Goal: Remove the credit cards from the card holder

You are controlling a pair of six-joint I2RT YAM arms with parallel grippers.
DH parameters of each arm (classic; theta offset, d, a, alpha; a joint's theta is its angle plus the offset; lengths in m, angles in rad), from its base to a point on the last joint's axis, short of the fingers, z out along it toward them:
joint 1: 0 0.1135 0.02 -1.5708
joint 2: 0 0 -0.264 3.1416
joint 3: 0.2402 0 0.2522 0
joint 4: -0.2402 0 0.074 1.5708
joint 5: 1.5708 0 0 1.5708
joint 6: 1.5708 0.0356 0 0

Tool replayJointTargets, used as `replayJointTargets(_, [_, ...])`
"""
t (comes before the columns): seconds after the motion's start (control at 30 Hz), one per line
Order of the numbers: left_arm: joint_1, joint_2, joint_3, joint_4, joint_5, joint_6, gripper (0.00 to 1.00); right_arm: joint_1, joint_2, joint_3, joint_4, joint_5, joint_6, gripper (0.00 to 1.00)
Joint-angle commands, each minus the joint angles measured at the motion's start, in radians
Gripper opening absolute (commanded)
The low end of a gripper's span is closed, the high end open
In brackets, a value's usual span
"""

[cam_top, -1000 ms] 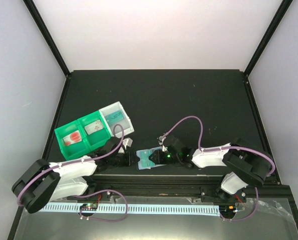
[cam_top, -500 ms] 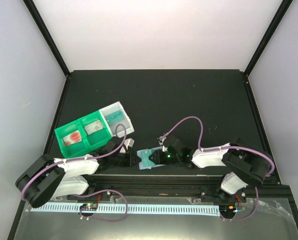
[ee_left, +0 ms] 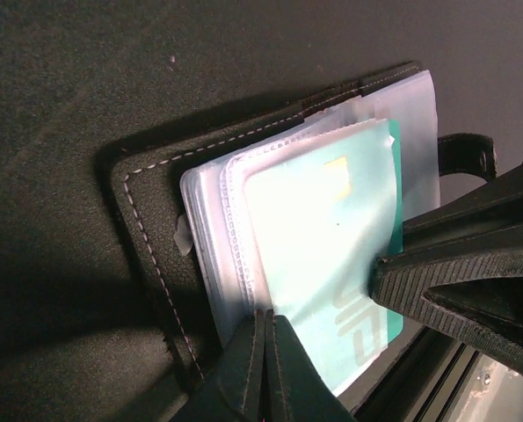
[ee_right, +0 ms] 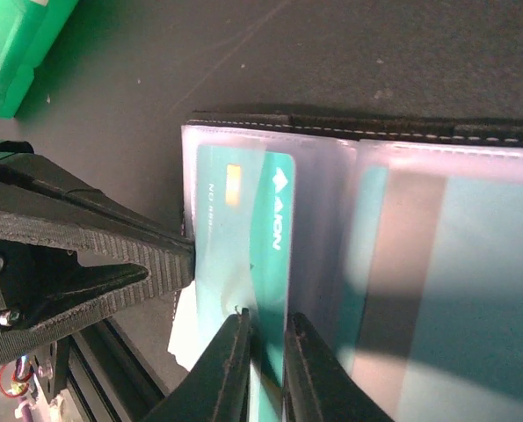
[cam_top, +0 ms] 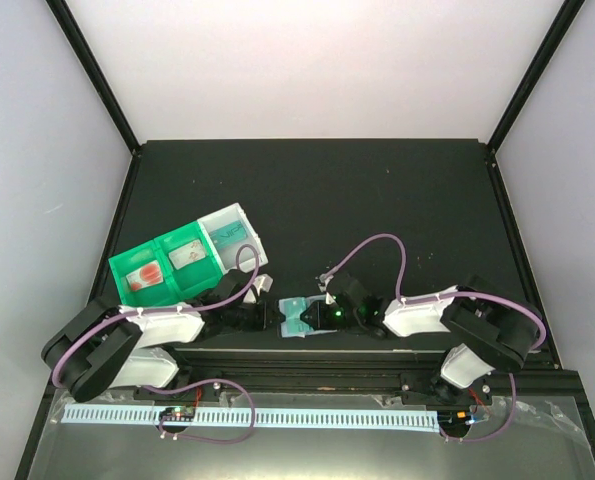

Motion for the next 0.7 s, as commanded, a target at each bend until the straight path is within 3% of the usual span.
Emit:
replayJointTargets(0.0, [-0.009, 0.045, -0.017, -0.059, -0.058, 0.018, 0.02, -0.008, -0.031, -0.024, 0.022, 0.028, -0.019, 0.08])
replayJointTargets(0.27, [-0.009, 0.054, -0.01, -0.061, -0.058, 0.028, 0.02, -0.026, -0.087, -0.061, 0.006, 0.04, -0.029, 0.06])
replayJointTargets(0.43, [-0.009, 0.05, -0.01, -0.065, -0.06, 0.032, 0.02, -0.034, -0.096, -0.064, 0.002, 0.033, -0.034, 0.14])
replayJointTargets(0.53, [-0.008, 0.052, -0.01, -0.063, -0.06, 0.03, 0.02, -0.034, -0.098, -0.066, 0.011, 0.02, -0.038, 0.02])
replayJointTargets(0.67, [-0.008, 0.053, -0.01, -0.056, -0.06, 0.029, 0.02, -0.036, -0.114, -0.075, 0.017, 0.023, -0.044, 0.01])
